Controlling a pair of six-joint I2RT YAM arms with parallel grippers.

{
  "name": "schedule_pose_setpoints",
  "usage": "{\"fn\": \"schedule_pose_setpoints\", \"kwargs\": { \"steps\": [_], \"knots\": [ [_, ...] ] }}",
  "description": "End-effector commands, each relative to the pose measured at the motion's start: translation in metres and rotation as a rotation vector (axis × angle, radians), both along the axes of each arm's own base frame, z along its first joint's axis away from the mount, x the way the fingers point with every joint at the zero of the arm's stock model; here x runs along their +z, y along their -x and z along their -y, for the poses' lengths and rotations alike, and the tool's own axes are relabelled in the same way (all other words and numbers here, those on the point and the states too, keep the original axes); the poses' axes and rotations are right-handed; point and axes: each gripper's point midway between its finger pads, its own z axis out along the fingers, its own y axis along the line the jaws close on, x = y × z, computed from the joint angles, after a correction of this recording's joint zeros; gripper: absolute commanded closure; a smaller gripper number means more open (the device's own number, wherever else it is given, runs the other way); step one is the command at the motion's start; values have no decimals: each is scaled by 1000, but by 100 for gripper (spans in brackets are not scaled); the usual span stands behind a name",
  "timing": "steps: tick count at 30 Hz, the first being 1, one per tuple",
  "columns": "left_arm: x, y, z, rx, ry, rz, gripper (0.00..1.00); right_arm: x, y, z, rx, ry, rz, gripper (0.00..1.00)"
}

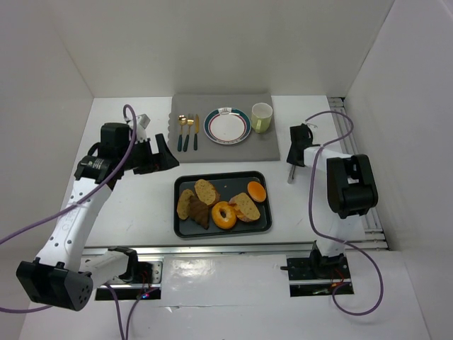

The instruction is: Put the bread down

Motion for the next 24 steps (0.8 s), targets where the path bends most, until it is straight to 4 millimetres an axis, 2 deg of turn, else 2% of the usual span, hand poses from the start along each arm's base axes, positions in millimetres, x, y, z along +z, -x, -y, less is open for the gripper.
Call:
{"fn": "schedule_pose_setpoints", "kwargs": {
  "steps": [1, 3, 4, 5, 6, 7, 8, 9, 10, 11, 12, 13, 17, 18, 21, 22, 24],
  "knots": [
    [5, -4, 0, -1, 24, 24, 0, 42, -7, 11, -75, 17, 105, 71],
    [9, -5, 0, -7, 19, 38, 0, 49, 11, 16, -82, 29, 83, 74],
    [9, -5, 0, -7, 19, 38, 0, 73, 15, 16, -83, 22, 130, 74],
    [12, -6, 0, -13, 14, 51, 0, 80, 24, 17, -83, 24, 120, 74],
    [12, -7, -3, -4, 13, 51, 0, 84, 33, 8, -48, -4, 113, 74],
    [12, -7, -3, -4, 13, 51, 0, 108, 40, 7, -41, -18, 155, 74],
    [16, -9, -6, 0, 8, 64, 0, 108, 57, -2, -11, -20, 109, 74],
    [18, -7, -6, 0, 9, 74, 0, 115, 66, -7, 12, -34, 105, 74],
    [20, -8, -9, 9, 9, 74, 0, 135, 74, -21, 74, -82, 139, 74],
    [20, -8, -9, 9, 9, 74, 0, 134, 90, -30, 111, -103, 95, 74],
    [20, -8, -10, 16, 3, 74, 0, 142, 100, -51, 186, -143, 90, 74],
    [23, -7, -10, 17, 4, 83, 0, 154, 110, -63, 236, -174, 105, 74],
    [21, -6, -13, 41, 18, 63, 0, 159, 160, -126, 445, -288, -8, 71],
    [20, -5, -14, 59, 21, 57, 0, 160, 179, -150, 515, -315, -44, 70],
    [19, -4, -22, 113, 14, 44, 0, 165, 203, -187, 630, -347, -93, 64],
    [19, -4, -24, 122, 7, 45, 2, 166, 220, -205, 710, -350, -124, 62],
    [26, -2, -30, 157, -7, 68, 2, 170, 227, -229, 786, -359, -134, 59]
  ]
}}
